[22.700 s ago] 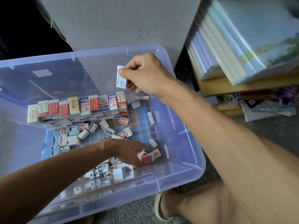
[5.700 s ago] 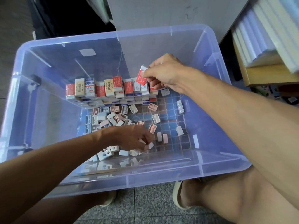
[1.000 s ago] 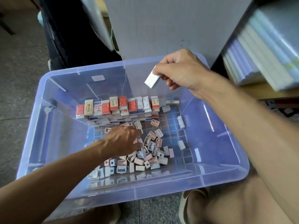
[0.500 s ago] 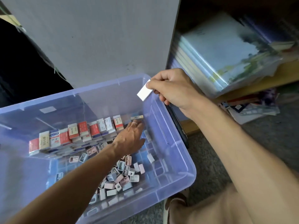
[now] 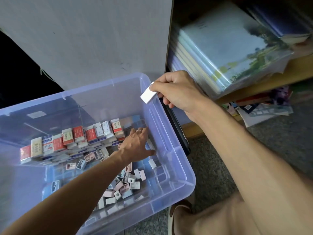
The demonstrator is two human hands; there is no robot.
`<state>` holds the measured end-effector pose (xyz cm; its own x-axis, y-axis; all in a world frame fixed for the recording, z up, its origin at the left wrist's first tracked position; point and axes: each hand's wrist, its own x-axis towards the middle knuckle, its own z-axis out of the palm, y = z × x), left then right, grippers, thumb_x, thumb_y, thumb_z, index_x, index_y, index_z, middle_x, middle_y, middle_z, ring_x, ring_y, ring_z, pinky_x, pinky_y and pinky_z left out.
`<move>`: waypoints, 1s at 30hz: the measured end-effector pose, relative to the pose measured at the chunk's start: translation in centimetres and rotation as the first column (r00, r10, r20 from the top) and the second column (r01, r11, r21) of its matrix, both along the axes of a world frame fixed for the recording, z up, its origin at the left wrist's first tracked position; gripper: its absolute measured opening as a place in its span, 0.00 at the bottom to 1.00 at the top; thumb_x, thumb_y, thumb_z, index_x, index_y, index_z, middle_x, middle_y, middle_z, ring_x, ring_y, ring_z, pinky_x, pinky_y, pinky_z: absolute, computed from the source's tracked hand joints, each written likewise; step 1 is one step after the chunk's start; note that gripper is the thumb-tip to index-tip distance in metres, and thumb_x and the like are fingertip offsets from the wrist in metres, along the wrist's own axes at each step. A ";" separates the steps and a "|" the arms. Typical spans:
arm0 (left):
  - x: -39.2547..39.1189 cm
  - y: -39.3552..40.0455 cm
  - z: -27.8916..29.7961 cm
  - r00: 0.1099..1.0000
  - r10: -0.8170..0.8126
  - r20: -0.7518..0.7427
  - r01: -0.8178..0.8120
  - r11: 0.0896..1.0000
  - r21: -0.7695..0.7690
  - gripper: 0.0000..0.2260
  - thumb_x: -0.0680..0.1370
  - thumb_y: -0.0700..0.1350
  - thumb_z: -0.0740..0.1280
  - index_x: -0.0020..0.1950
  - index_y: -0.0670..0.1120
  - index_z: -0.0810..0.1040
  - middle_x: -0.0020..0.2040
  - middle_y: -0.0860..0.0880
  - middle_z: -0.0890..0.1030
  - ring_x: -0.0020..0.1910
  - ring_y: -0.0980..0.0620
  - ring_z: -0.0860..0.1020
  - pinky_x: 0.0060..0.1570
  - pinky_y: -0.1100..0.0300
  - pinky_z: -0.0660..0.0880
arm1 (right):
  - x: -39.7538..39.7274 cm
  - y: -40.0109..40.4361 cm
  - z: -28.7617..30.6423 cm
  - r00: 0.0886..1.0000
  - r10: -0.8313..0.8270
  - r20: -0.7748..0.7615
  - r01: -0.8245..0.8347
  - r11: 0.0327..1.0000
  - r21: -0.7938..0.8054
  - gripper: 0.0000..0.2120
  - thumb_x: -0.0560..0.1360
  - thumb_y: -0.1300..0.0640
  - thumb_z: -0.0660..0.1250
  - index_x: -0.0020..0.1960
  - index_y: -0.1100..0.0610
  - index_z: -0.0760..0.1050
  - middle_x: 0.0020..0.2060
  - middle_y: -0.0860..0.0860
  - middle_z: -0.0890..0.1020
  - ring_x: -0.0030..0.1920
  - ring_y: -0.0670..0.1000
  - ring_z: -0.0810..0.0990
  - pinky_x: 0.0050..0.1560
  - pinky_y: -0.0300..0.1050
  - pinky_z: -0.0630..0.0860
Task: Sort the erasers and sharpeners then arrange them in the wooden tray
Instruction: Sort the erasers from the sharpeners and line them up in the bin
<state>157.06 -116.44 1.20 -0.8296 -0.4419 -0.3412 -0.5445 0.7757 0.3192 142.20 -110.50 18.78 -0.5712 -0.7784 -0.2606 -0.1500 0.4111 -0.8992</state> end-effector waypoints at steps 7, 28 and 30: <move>0.0 1.4 0.9 0.997 0.081 -0.001 -0.081 0.996 0.021 0.29 0.71 0.54 0.73 0.67 0.46 0.67 0.58 0.44 0.71 0.59 0.45 0.70 0.59 0.53 0.69 | 0.7 -0.5 0.3 0.999 0.034 0.006 -0.034 0.999 -0.016 0.10 0.73 0.58 0.71 0.47 0.66 0.81 0.35 0.53 0.76 0.31 0.48 0.72 0.29 0.38 0.70; 4.3 0.2 7.3 0.991 0.115 -0.071 -0.072 0.896 0.439 0.21 0.72 0.43 0.75 0.64 0.44 0.76 0.48 0.51 0.80 0.46 0.52 0.79 0.47 0.57 0.78 | 3.3 -2.9 1.9 0.980 0.196 -0.024 -0.197 0.978 -0.061 0.06 0.74 0.58 0.72 0.47 0.60 0.83 0.35 0.51 0.78 0.29 0.45 0.74 0.29 0.37 0.70; 6.7 -0.3 9.3 0.960 0.266 -0.087 -0.165 0.790 0.591 0.18 0.73 0.42 0.75 0.61 0.44 0.78 0.38 0.57 0.79 0.37 0.59 0.77 0.39 0.58 0.78 | 4.9 -4.0 1.9 0.965 0.261 -0.022 -0.262 0.964 -0.055 0.05 0.75 0.57 0.71 0.47 0.58 0.83 0.35 0.50 0.79 0.29 0.45 0.75 0.29 0.37 0.72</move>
<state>163.78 -116.73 10.53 -0.8006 -0.3806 -0.4629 -0.5788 0.2913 0.7616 147.09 -114.54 20.64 -0.3495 -0.9142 -0.2051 -0.2584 0.3045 -0.9168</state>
